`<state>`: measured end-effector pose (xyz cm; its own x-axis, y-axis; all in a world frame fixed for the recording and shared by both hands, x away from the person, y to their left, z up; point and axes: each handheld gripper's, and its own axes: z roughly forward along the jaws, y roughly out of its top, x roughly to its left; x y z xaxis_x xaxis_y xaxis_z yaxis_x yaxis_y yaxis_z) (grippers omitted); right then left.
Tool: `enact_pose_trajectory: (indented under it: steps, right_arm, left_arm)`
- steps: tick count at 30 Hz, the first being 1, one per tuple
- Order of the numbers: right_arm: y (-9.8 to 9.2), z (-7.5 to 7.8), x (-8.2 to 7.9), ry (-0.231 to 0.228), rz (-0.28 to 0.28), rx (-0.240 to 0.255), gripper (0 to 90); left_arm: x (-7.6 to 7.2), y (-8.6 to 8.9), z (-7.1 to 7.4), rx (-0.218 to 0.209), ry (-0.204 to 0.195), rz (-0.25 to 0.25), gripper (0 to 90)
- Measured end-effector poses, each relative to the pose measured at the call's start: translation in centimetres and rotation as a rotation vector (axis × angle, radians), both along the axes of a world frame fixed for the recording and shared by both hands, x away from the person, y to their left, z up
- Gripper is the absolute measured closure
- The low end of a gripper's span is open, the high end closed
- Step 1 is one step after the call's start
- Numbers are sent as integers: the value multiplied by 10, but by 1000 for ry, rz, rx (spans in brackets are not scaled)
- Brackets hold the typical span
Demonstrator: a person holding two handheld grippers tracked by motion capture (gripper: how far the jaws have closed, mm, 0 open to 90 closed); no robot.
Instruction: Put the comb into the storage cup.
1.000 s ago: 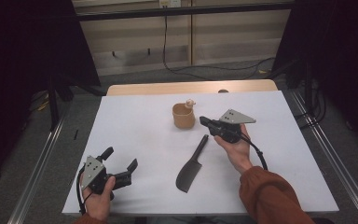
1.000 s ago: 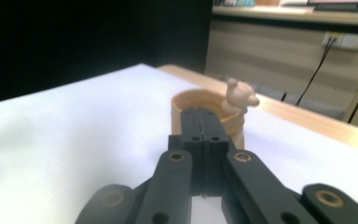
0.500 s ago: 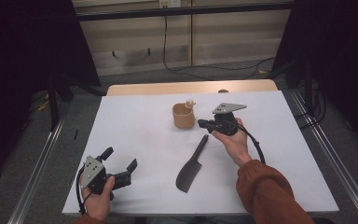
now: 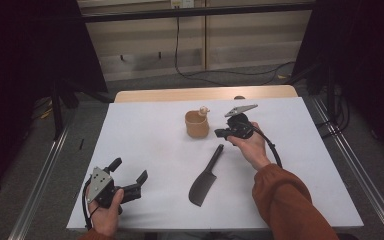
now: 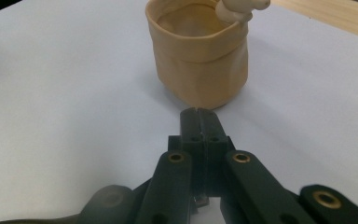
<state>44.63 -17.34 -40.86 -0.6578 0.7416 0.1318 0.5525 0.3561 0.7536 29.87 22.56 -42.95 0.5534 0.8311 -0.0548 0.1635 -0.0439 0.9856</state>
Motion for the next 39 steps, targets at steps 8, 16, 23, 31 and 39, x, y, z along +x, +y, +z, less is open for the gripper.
enact_pose_trajectory:
  steps: [8,16,23,31,39]
  right_arm:
    - [6,-6,9,56,27,-48,900]
    - [5,-12,8,101,44,-70,900]
    - [3,-18,5,123,57,-77,900]
    - [6,-22,4,113,78,-99,900]
    - [5,-27,4,126,70,-121,900]
  left_arm:
    - [0,0,0,-6,-2,-2,21]
    - [0,0,0,0,0,-4,20]
    - [0,0,0,6,0,-3,21]
    - [0,0,0,1,2,-5,21]
    - [0,1,0,5,1,-7,21]
